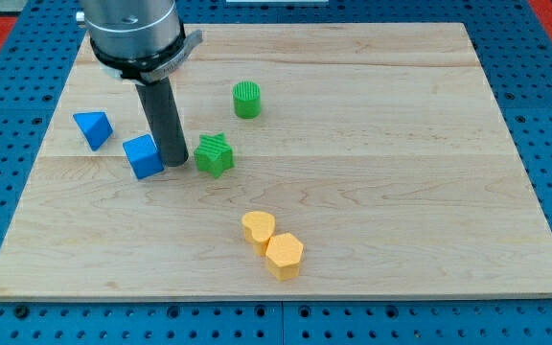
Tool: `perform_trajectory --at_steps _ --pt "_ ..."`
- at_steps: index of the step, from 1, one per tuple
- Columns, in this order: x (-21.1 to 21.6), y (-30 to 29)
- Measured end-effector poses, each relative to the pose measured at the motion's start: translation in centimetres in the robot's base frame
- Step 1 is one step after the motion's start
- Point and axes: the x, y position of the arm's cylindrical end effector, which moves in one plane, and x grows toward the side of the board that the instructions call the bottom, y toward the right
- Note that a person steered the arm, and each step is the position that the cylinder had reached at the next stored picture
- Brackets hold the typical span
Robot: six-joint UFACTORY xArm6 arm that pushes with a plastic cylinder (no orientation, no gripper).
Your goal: Slide the green star towards the bottom right of the board
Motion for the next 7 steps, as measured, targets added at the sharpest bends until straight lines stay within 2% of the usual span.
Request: perform_trajectory --at_steps 1,3,7 --pt "0.3 -1.6" --pt "0.3 -8.7" --pt "0.8 -8.4"
